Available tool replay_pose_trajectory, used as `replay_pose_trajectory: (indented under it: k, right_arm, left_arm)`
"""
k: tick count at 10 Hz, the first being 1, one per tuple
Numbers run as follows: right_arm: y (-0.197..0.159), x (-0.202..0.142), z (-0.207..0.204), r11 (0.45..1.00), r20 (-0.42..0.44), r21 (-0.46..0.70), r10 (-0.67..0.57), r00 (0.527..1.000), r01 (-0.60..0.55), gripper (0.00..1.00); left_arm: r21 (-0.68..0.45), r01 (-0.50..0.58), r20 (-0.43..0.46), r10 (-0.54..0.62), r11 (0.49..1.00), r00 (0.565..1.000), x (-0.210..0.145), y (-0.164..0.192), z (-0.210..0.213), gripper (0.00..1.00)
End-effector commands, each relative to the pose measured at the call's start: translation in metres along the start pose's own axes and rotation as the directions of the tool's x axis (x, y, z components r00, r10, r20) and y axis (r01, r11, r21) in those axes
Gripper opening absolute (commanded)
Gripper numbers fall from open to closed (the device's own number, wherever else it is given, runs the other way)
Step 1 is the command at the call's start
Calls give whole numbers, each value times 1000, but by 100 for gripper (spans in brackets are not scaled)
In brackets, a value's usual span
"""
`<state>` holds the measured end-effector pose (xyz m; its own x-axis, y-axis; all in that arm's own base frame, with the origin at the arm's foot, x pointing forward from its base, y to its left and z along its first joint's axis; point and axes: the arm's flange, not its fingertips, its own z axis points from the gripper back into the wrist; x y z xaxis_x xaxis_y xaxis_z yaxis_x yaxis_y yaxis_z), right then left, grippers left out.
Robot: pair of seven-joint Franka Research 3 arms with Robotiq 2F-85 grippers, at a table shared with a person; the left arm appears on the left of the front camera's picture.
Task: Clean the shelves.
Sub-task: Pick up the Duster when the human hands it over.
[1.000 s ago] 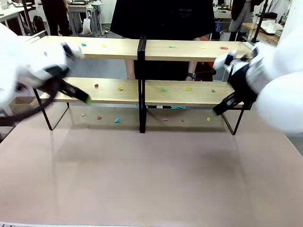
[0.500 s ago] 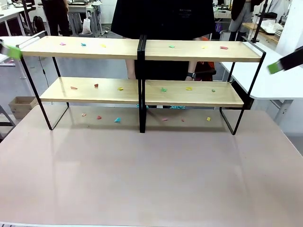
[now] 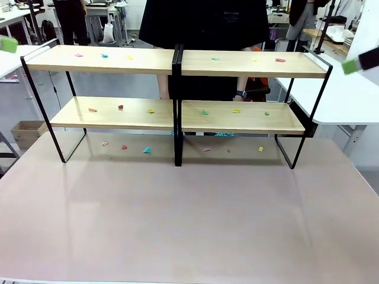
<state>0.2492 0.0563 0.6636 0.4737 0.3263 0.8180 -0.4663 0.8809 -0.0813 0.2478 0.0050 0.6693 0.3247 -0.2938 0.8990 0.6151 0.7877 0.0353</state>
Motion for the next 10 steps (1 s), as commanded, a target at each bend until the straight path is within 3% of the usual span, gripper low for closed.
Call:
replay_pose_trajectory:
  k: [1,7,8,10]
  right_arm:
    - [-3,3,13,998,52,47,-31,998,28,100]
    - [-1,3,11,998,25,64,-21,999,20,100]
    - [-1,4,10,997,33,65,-31,999,29,100]
    - [-2,6,9,998,69,57,-39,997,35,100]
  left_arm:
    - [9,-23,49,23,1000,999,6,-6,10,100]
    - [-17,-9,15,9,1000,1000,5,-11,2,100]
    - [-8,-29,-34,29,1000,999,9,-6,-2,100]
    - [-9,8,0,-8,1000,1000,7,-8,-2,100]
